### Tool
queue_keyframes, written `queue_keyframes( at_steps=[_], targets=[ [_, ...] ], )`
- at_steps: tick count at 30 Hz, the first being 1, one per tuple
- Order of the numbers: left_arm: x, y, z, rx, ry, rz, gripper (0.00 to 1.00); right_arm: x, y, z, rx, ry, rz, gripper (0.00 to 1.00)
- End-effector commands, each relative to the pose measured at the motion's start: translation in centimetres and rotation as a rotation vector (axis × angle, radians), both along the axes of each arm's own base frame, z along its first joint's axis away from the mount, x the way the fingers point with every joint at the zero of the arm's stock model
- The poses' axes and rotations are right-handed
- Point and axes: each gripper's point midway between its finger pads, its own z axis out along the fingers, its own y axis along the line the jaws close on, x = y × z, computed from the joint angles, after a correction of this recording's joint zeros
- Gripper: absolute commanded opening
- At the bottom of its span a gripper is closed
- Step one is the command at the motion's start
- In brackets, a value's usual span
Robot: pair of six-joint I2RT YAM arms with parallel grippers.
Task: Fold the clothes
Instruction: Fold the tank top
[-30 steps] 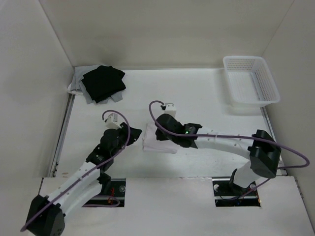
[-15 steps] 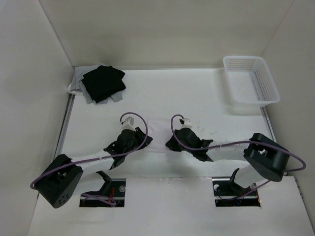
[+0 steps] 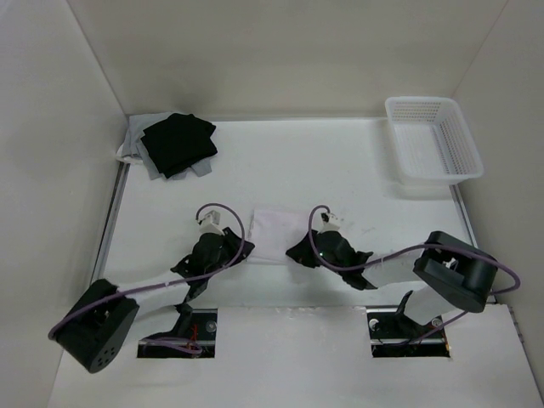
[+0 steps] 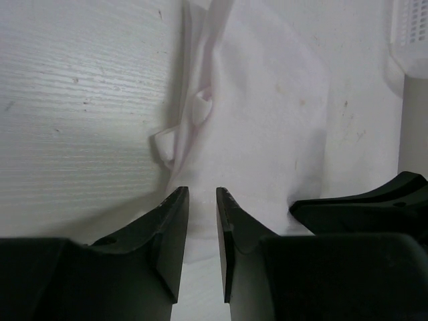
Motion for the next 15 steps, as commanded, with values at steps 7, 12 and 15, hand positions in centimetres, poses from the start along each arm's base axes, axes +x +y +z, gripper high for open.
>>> queue_keyframes(
  at_steps=[7, 12, 15],
  targets=[
    [2.3, 4.9, 7.9, 0.119, -0.232, 0.128, 0.34, 2.2, -1.8, 11.9, 0.136, -0.281, 0.008, 0.37],
    [3.6, 6.6, 9.6, 0.193, -0.238, 0.173, 0.41, 5.3, -7.3, 16.8, 0.098, -0.423, -0.141, 0.47],
    [3.9, 6.7, 9.5, 0.224, -0.213, 0.166, 0.43, 7.6, -12.1, 18.9, 0.085, -0.484, -0.305, 0.53]
  ],
)
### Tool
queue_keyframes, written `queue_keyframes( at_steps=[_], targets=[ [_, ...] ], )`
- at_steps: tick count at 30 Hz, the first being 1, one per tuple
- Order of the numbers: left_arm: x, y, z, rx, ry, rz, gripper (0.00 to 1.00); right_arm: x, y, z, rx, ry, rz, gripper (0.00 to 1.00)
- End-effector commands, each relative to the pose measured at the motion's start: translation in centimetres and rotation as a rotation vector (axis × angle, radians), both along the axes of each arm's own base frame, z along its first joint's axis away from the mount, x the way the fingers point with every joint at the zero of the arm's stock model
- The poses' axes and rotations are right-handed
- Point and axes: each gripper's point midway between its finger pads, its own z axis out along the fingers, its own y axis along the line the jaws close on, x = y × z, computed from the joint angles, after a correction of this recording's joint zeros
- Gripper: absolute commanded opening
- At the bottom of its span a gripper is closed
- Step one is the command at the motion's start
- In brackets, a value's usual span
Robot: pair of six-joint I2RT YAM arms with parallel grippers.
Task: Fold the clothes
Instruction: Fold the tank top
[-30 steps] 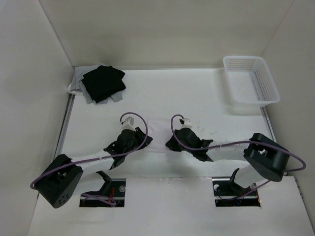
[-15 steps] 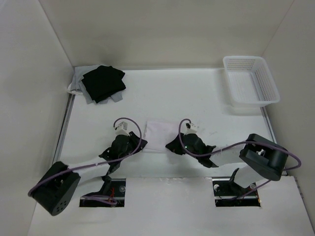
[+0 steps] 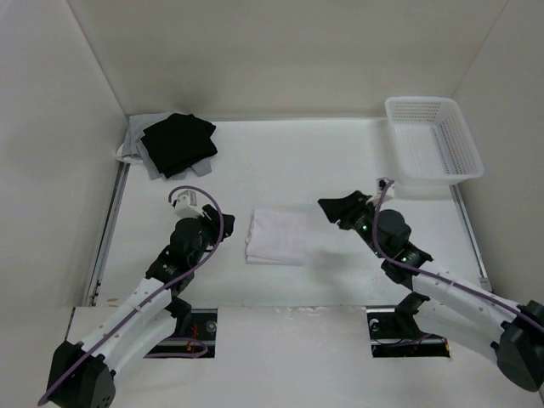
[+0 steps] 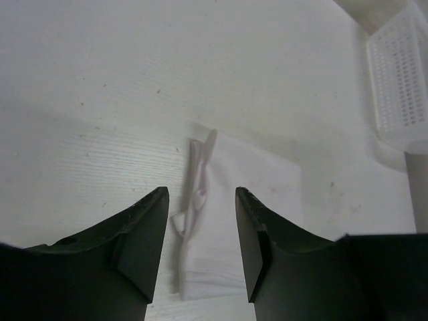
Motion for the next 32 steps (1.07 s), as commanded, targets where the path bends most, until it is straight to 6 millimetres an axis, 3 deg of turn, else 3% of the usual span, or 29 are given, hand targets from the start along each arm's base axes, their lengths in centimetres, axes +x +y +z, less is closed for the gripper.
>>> queue_keyframes(
  at_steps=[1, 4, 6, 8, 13, 32],
  targets=[
    [0.2, 0.7, -0.3, 0.089, 0.043, 0.004, 0.44, 2.3, -4.8, 2.0, -0.045, -0.056, -0.171, 0.54],
    [0.3, 1.0, -0.7, 0.100, 0.071, 0.018, 0.46, 4.0, -9.1, 2.2, -0.033, -0.071, -0.317, 0.58],
    [0.5, 1.3, -1.0, 0.096, 0.084, 0.030, 0.47, 4.8, -11.3, 1.0, -0.041, -0.054, -0.386, 0.59],
    [0.7, 1.6, -1.3, 0.095, 0.097, 0.044, 0.47, 5.2, -12.1, -0.7, -0.053, -0.033, -0.415, 0.59],
    [1.0, 1.3, -1.6, 0.102, 0.117, 0.033, 0.47, 5.9, -12.3, -4.1, -0.085, 0.016, -0.419, 0.58],
    [1.1, -0.4, -3.0, 0.124, 0.139, -0.030, 0.47, 6.2, -12.1, -5.6, -0.117, 0.048, -0.405, 0.58]
  ],
)
